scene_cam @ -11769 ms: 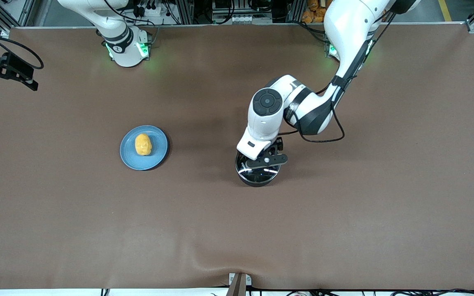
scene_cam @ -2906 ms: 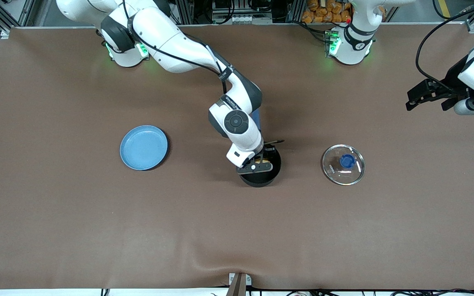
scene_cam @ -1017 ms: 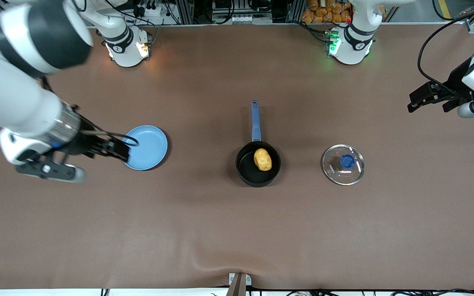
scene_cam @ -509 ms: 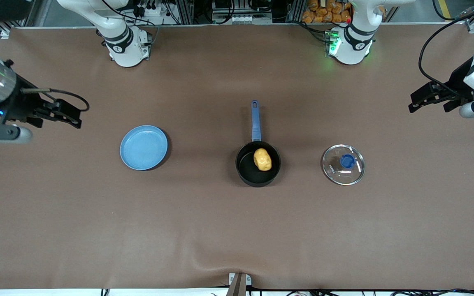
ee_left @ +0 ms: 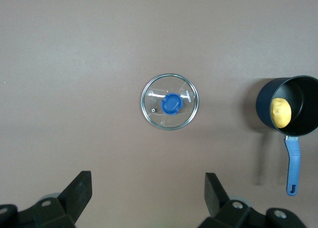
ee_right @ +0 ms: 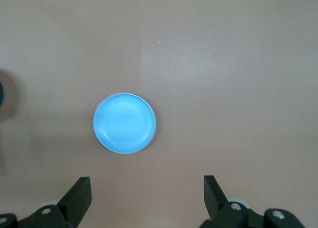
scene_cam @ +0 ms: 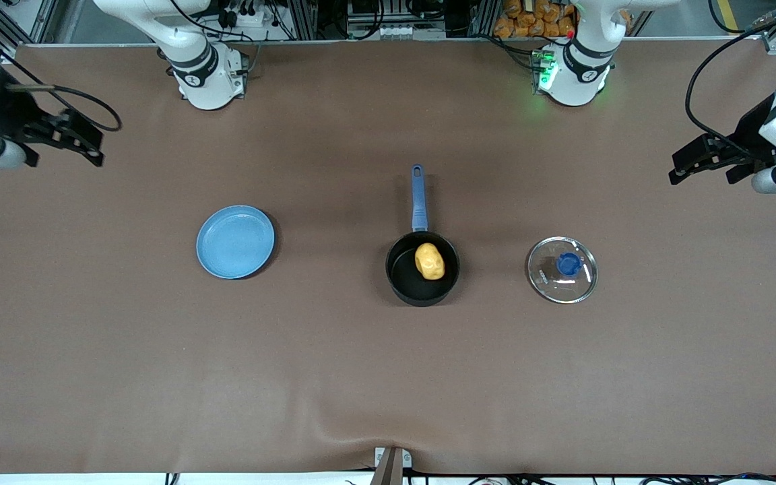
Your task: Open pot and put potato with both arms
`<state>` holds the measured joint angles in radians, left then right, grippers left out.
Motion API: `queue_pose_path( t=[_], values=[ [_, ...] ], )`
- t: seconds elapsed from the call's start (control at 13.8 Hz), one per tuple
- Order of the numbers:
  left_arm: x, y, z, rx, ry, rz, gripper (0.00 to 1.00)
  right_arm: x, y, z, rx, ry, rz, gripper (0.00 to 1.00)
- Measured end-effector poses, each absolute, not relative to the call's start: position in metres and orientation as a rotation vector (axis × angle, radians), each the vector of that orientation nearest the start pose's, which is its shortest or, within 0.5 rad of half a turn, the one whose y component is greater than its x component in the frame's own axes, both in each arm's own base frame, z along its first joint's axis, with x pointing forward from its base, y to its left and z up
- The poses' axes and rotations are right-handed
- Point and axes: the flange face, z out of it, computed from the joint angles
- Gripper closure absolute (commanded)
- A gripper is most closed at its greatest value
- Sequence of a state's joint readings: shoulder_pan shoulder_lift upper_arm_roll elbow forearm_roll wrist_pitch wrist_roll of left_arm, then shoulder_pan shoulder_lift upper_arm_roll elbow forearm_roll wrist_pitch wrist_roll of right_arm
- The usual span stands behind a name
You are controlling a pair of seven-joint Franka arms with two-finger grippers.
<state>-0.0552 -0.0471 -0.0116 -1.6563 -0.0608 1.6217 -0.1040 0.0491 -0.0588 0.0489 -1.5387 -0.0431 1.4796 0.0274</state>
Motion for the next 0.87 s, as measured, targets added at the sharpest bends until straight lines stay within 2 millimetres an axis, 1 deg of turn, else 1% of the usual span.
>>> queue_pose_path(
  t=[0.07,0.15,0.36,0.58,0.87],
  values=[
    [0.542,-0.043,0.615,-3.202,-0.064,-0.012,0.0,0.524,0.037,0.665,-3.183,-0.141,-0.01,0.0],
    [0.542,-0.043,0.615,-3.202,-0.064,-0.012,0.0,0.525,0.033,0.665,-3.182,-0.156,-0.013,0.0],
    [0.542,-0.043,0.615,-3.202,-0.064,-0.012,0.0,0.532,0.03,0.663,-3.181,-0.153,-0.002,0.0],
    [0.542,-0.043,0.615,-3.202,-0.064,-0.012,0.0,0.538,0.018,0.66,-3.177,-0.119,0.004,0.0],
    [0.542,-0.043,0.615,-3.202,-0.064,-0.012,0.0,0.538,0.018,0.661,-3.175,-0.12,0.001,0.0]
  ],
)
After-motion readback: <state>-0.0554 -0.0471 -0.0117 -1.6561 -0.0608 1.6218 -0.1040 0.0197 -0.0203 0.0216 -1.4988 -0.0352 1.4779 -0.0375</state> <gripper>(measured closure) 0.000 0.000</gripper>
